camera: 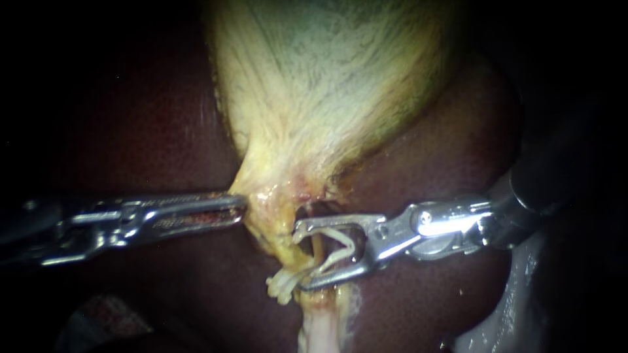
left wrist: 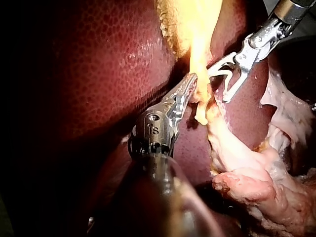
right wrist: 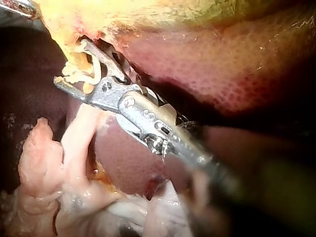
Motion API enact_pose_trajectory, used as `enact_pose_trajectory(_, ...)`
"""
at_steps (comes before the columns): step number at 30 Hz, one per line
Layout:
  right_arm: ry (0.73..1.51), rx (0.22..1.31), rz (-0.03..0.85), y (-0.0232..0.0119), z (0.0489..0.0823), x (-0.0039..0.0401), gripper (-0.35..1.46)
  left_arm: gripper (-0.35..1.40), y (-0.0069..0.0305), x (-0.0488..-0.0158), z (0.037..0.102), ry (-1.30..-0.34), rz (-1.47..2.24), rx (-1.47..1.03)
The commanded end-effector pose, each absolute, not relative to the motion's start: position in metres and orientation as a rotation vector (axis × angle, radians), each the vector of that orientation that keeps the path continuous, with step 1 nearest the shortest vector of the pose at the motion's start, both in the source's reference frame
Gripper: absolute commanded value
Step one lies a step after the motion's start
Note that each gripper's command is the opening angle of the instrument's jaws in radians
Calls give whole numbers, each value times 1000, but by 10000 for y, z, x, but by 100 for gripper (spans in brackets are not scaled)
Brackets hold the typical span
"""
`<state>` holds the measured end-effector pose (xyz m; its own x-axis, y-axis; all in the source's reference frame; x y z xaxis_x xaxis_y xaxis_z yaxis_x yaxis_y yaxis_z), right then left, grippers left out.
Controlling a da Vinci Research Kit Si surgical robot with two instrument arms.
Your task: Clipping third clip left tube
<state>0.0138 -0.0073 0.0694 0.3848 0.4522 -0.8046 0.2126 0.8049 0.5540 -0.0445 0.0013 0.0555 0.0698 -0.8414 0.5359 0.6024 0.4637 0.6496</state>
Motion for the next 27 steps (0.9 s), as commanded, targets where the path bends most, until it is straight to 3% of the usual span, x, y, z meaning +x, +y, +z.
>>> enact_pose_trajectory(1,1188,655,168,-75,696,142,60,-35,12,-446,554,-1022,-1108,286)
enact_pose_trajectory(18,1189,703,116,-105,708,180,60,-35,11,-456,554,-1024,-1105,293)
enact_pose_trajectory(27,1220,707,132,-96,693,186,60,-35,11,-457,555,-1025,-1104,295)
